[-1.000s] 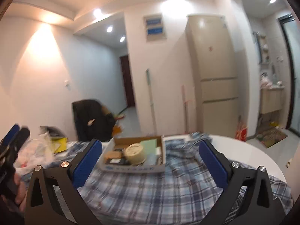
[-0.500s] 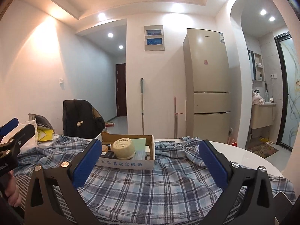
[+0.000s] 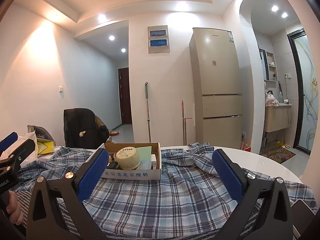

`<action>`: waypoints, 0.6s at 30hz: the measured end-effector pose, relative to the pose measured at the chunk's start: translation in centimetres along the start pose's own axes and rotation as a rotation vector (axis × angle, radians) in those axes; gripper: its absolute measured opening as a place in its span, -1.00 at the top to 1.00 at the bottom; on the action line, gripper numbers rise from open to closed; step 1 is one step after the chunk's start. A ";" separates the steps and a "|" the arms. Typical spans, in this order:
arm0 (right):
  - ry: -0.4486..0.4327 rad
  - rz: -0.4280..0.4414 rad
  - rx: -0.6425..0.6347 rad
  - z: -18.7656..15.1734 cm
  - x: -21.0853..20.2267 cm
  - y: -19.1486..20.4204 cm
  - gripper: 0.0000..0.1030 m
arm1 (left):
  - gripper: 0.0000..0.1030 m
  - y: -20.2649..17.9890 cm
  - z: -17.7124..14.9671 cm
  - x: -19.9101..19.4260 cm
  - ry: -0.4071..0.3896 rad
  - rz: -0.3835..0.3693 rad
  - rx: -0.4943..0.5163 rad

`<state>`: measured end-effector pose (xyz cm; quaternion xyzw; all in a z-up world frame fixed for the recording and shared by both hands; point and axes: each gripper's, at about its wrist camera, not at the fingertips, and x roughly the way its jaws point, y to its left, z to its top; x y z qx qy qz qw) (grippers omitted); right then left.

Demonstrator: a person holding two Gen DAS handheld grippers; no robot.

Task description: Organize rigid objects

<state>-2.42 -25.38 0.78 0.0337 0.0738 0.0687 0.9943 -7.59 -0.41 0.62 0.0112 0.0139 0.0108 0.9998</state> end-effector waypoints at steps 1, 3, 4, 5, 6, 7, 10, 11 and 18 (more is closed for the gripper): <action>-0.003 0.000 -0.001 0.0 0.0 0.0 -1.00 | -1.00 0.0 0.0 0.0 0.002 0.000 -0.005; -0.003 0.000 -0.003 0.0 0.1 0.0 -1.00 | -1.00 0.0 0.1 0.2 0.009 0.001 -0.012; -0.002 0.000 -0.002 0.0 0.0 0.0 -1.00 | -1.00 0.0 0.1 0.3 0.015 0.002 -0.015; -0.001 0.000 -0.001 0.0 -0.1 0.0 -1.00 | -1.00 0.0 0.1 0.3 0.019 0.003 -0.016; -0.004 0.000 -0.001 0.0 -0.1 -0.1 -1.00 | -1.00 0.0 0.1 0.3 0.021 0.004 -0.018; -0.008 0.000 0.000 0.0 -0.2 -0.1 -1.00 | -1.00 0.0 0.1 0.3 0.021 0.005 -0.020; -0.020 0.001 -0.003 0.0 -0.5 -0.1 -1.00 | -1.00 0.0 0.1 0.4 0.019 0.005 -0.017; -0.021 -0.001 -0.005 0.1 -0.5 0.0 -1.00 | -1.00 0.0 0.1 0.4 0.019 0.005 -0.017; -0.005 -0.022 -0.001 0.1 -0.2 -0.3 -1.00 | -1.00 0.3 0.2 0.5 0.042 0.020 -0.038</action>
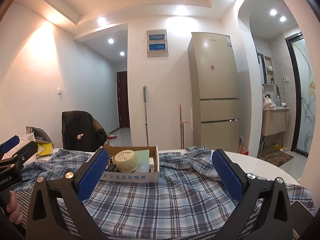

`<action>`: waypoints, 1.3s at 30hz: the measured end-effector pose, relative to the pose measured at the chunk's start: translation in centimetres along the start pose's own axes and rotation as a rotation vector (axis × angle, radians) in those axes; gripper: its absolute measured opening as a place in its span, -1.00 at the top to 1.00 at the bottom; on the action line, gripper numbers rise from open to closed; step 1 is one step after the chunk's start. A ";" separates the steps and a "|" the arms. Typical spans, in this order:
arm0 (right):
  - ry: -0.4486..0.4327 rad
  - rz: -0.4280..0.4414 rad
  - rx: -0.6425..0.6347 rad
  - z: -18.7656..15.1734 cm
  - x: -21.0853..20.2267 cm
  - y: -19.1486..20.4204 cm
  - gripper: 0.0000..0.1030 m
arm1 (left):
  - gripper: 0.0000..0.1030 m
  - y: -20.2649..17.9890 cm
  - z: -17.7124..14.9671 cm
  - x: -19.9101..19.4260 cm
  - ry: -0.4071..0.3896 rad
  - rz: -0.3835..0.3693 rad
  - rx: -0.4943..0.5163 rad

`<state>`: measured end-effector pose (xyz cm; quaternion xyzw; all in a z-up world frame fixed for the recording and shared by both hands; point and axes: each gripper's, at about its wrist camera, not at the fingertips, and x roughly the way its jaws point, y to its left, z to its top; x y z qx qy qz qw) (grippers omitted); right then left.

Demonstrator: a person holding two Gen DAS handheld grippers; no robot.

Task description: Organize rigid objects

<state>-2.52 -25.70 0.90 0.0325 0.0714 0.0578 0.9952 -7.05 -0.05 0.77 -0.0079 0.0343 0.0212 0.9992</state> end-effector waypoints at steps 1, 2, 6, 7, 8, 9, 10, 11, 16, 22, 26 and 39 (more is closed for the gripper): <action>0.006 -0.005 0.003 0.0 0.1 -0.1 -1.00 | -1.00 0.1 0.0 -0.1 -0.004 0.007 -0.003; 0.007 -0.008 0.006 0.0 0.1 -0.2 -1.00 | -1.00 0.2 0.1 -0.3 -0.011 0.010 -0.007; 0.010 -0.006 0.006 0.0 0.1 -0.2 -1.00 | -1.00 0.2 0.2 -0.4 -0.016 0.004 -0.006; 0.012 -0.004 0.001 0.0 0.1 -0.1 -1.00 | -1.00 0.1 0.2 -0.4 -0.017 0.001 -0.006; 0.014 -0.003 -0.005 0.0 0.2 0.0 -1.00 | -1.00 0.1 0.2 -0.3 -0.018 -0.001 -0.004; 0.017 -0.004 -0.012 0.0 0.2 0.1 -1.00 | -1.00 0.0 0.2 -0.3 -0.020 -0.001 -0.002; 0.018 -0.005 -0.018 0.1 0.2 0.3 -1.00 | -1.00 0.0 0.1 -0.3 -0.021 -0.004 0.001; 0.019 -0.005 -0.024 0.1 0.2 0.4 -1.00 | -1.00 0.0 0.1 -0.2 -0.020 -0.008 0.003; 0.009 -0.005 -0.027 0.1 -0.1 0.4 -1.00 | -1.00 -0.1 0.0 0.0 -0.016 -0.012 0.006; 0.002 -0.011 -0.026 0.2 -0.4 0.2 -1.00 | -1.00 0.0 0.0 -0.1 -0.018 -0.013 0.006; -0.006 -0.011 -0.029 0.3 -0.6 0.3 -1.00 | -1.00 -0.1 -0.1 0.0 -0.022 -0.012 0.009; -0.003 -0.012 -0.031 0.4 -0.5 0.2 -1.00 | -1.00 -0.2 -0.2 -0.1 -0.024 -0.010 0.008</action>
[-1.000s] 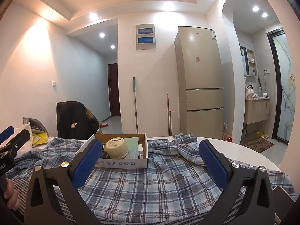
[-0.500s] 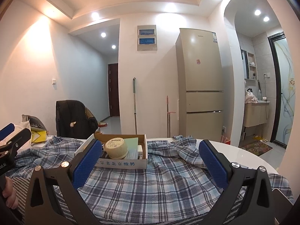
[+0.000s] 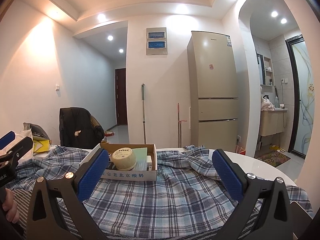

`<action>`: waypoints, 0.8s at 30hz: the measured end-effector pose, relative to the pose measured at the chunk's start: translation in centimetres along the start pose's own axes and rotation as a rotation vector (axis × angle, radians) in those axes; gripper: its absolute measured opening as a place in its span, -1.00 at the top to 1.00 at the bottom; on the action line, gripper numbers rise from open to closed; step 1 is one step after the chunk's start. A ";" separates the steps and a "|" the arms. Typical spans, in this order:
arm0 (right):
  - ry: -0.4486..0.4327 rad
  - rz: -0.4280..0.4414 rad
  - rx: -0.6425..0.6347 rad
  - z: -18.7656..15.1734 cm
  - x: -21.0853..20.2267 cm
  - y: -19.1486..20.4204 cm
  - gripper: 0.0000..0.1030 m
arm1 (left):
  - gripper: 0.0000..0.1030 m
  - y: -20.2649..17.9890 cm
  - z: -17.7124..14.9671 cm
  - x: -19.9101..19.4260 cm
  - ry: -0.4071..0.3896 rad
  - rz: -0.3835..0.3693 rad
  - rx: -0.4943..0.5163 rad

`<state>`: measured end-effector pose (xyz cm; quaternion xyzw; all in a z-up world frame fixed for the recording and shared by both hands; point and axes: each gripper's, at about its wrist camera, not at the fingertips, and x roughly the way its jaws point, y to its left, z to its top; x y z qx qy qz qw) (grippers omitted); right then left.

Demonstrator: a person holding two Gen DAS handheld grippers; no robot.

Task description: Organize rigid objects

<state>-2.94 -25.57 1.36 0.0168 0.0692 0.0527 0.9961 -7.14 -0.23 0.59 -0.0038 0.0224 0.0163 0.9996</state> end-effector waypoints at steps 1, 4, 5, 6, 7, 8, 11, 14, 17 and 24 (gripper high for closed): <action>-0.001 -0.001 -0.003 0.0 0.0 0.0 -1.00 | -1.00 -0.1 0.0 0.1 0.000 0.000 0.001; -0.005 -0.002 -0.014 0.0 -0.2 0.3 -1.00 | -1.00 0.0 0.0 0.0 0.002 0.001 0.000; -0.006 -0.002 -0.016 0.1 -0.2 0.3 -1.00 | -1.00 0.0 0.0 0.0 0.001 0.000 -0.001; -0.006 -0.003 -0.015 0.0 -0.2 0.3 -1.00 | -1.00 0.0 0.0 0.0 0.000 0.000 -0.001; -0.006 -0.002 -0.015 0.0 -0.2 0.3 -1.00 | -1.00 0.0 0.0 0.0 0.001 0.000 0.000; -0.006 -0.002 -0.015 0.0 -0.2 0.4 -1.00 | -1.00 0.0 0.0 0.0 0.002 0.000 0.001; -0.003 -0.003 -0.014 0.0 -0.2 0.4 -1.00 | -1.00 0.0 0.0 0.0 0.002 0.000 0.000; -0.003 -0.003 -0.015 0.0 -0.2 0.4 -1.00 | -1.00 0.0 0.0 0.0 0.001 0.000 0.000; -0.001 -0.003 -0.016 0.0 -0.3 0.5 -1.00 | -1.00 0.0 0.0 0.0 0.001 0.000 0.000; 0.013 -0.002 -0.019 0.0 0.1 0.5 -1.00 | -1.00 0.0 0.0 0.0 0.002 0.000 0.001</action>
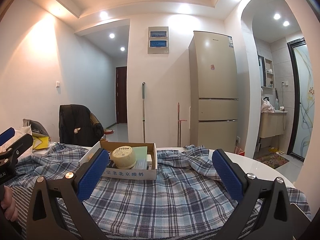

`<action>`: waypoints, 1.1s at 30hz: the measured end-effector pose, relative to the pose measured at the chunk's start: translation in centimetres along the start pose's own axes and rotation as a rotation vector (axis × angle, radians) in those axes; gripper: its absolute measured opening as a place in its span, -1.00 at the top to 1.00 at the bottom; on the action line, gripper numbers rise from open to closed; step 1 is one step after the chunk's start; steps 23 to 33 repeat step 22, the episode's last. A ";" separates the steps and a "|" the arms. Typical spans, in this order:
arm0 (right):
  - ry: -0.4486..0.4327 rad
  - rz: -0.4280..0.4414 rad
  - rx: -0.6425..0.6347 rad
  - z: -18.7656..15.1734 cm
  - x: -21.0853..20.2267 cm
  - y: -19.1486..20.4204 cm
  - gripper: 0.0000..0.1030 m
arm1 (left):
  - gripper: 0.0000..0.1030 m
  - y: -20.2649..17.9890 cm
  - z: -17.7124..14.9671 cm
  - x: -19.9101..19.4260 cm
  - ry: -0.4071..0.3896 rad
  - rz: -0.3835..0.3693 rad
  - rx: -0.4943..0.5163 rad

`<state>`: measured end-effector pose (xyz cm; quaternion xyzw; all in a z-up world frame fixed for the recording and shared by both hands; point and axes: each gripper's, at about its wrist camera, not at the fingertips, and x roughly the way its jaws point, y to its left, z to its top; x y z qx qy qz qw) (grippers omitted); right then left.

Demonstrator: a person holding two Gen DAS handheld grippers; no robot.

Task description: Organize rigid objects

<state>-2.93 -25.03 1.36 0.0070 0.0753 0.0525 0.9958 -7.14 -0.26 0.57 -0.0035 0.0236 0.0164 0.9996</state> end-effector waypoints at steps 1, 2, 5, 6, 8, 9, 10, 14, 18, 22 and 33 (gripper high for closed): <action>0.003 0.000 0.000 0.0 0.0 0.0 -1.00 | -1.00 0.0 0.0 0.0 0.000 0.000 0.000; 0.005 -0.001 0.000 0.0 0.1 0.0 -1.00 | -1.00 0.0 0.0 0.0 0.001 0.000 -0.001; 0.010 -0.003 -0.001 0.0 0.2 -0.1 -1.00 | -1.00 0.0 0.0 0.0 -0.002 0.000 -0.001; 0.011 -0.003 -0.001 0.0 0.3 -0.1 -1.00 | -1.00 0.0 0.0 0.0 -0.002 0.000 -0.001; 0.008 -0.003 -0.001 0.0 0.3 -0.2 -1.00 | -1.00 0.0 0.0 0.0 -0.001 0.000 0.001; 0.006 -0.002 -0.002 0.1 0.3 -0.1 -1.00 | -1.00 0.0 0.0 0.0 -0.002 0.000 0.001; 0.006 -0.003 -0.004 0.1 0.3 -0.1 -1.00 | -1.00 0.0 0.0 0.0 -0.002 0.000 0.001; 0.013 -0.003 -0.010 0.0 0.5 0.0 -1.00 | -1.00 0.0 0.0 0.1 0.001 0.000 0.000; 0.008 -0.003 -0.008 0.0 0.5 0.0 -1.00 | -1.00 0.0 0.0 0.0 -0.002 0.000 0.001; 0.008 -0.004 -0.009 0.0 0.4 0.0 -1.00 | -1.00 0.0 0.0 0.0 -0.001 0.000 0.001; 0.008 -0.004 -0.009 0.0 0.4 0.0 -1.00 | -1.00 0.0 0.0 0.0 -0.001 0.000 0.001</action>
